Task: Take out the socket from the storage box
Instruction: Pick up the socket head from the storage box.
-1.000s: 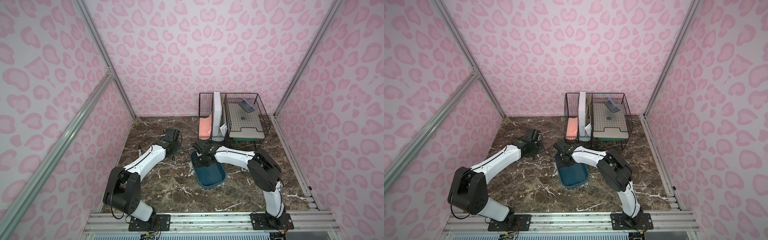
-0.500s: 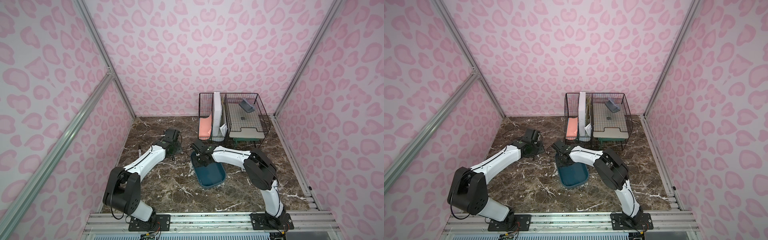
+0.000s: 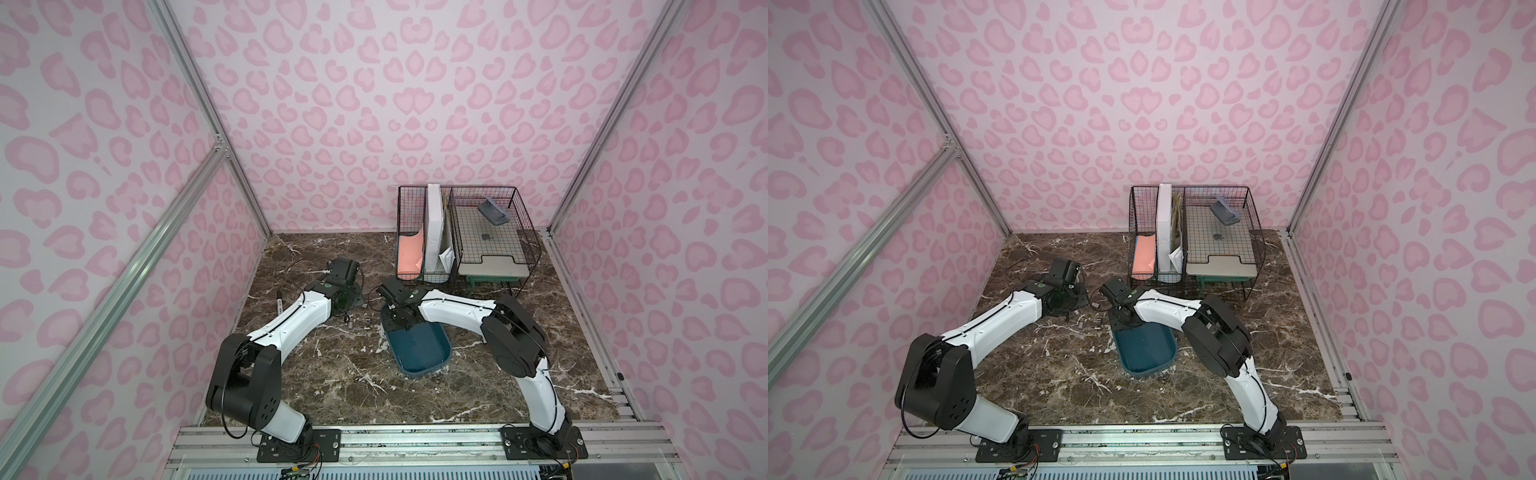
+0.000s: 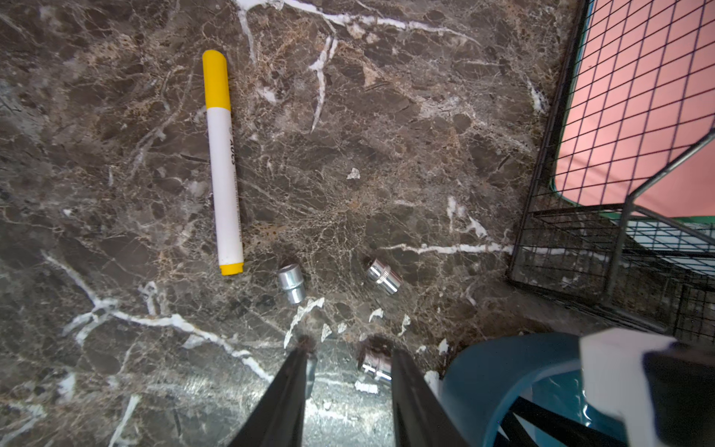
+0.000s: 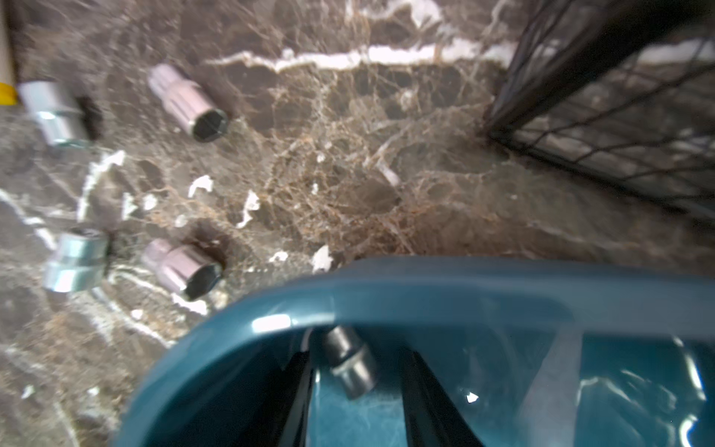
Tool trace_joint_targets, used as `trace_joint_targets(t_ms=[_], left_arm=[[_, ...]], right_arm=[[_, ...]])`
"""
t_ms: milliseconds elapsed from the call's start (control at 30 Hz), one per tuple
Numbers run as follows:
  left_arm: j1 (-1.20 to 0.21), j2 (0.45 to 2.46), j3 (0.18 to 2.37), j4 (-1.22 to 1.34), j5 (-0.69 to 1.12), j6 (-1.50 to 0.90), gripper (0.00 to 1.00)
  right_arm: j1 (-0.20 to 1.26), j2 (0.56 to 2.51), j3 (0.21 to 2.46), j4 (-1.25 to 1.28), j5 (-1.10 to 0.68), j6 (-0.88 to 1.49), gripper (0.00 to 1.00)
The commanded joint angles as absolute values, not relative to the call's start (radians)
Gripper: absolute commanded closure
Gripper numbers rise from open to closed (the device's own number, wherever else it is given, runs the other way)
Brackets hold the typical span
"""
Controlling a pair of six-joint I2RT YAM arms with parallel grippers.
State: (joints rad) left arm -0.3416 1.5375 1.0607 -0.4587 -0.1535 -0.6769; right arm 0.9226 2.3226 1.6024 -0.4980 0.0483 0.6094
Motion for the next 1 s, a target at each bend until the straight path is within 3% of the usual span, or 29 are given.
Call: trace_joint_targets(t_ms=[0, 200, 300, 633, 967], left_arm=[[-0.341, 1.533, 1.058, -0.454, -0.148, -0.666, 0.60], [-0.342, 1.535, 1.055, -0.447, -0.141, -0.670, 0.60], [-0.341, 1.536, 1.055, -0.448, -0.141, -0.670, 0.59], [-0.342, 1.523, 1.054, -0.454, -0.135, -0.667, 0.60], [-0.396, 1.460, 1.061, -0.498, -0.179, -0.637, 0.59]], right_arm=[[0.922, 2.337, 1.622, -0.508, 0.070, 0.583, 0.57], [0.919, 2.351, 1.630, -0.511, 0.077, 0.571, 0.61], [0.921, 2.349, 1.616, -0.505, 0.071, 0.566, 0.75], [0.915, 2.296, 1.567, -0.494, 0.077, 0.560, 0.96], [0.862, 2.048, 1.423, -0.493, 0.106, 0.553, 0.98]])
